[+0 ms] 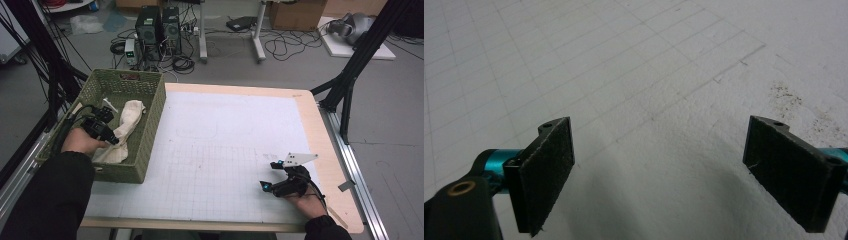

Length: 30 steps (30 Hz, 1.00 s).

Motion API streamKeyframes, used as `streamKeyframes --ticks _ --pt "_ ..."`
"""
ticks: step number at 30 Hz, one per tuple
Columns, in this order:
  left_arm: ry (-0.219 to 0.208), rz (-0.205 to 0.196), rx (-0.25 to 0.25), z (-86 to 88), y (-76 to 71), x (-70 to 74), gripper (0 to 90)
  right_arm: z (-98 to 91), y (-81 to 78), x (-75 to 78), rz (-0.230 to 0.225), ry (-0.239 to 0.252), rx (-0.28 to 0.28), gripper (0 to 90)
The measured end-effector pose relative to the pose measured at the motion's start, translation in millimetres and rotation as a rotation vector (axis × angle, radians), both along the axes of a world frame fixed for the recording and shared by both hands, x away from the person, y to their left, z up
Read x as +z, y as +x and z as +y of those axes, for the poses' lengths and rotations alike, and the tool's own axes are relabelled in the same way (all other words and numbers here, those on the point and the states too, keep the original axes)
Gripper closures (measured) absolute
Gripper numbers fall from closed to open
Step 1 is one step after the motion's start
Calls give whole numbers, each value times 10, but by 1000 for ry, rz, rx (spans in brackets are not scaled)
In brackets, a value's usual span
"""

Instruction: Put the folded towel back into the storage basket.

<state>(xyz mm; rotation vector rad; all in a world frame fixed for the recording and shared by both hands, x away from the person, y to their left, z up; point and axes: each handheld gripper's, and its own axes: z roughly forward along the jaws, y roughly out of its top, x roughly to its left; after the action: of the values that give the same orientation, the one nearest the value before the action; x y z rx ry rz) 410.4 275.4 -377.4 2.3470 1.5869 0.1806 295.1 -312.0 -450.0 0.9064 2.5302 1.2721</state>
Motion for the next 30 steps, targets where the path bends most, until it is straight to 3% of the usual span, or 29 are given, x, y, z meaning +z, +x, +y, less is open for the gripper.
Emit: streamKeyframes --ticks 3,5,7,11,14,18,21,23,25,30 --pt "-3 -36 35 -25 51 -35 878 -2 2 0 -2 0 1 123" --pt "-55 -61 67 -8 80 -41 878 -1 0 2 -2 0 3 123" --pt "-72 -79 90 -3 101 -70 878 1 3 0 -7 1 7 123" --pt "-68 -6 80 -19 124 -197 862 3 3 0 -5 -3 11 124" --pt "-55 -16 70 -18 116 -148 824 6 2 0 -5 1 13 123" --pt "-16 -16 33 -23 68 -40 707 10 2 -1 -8 1 16 123" --pt "-46 -28 8 -6 16 47 653 14 -1 2 -5 -4 16 123" --pt "-38 -27 7 6 -10 69 626 16 0 2 -6 -5 18 123" --pt "-1 -1 -8 24 -41 81 610 17 -1 2 -5 -4 17 124" --pt "-27 74 -60 23 -74 68 555 15 6 -1 -2 -7 14 123"
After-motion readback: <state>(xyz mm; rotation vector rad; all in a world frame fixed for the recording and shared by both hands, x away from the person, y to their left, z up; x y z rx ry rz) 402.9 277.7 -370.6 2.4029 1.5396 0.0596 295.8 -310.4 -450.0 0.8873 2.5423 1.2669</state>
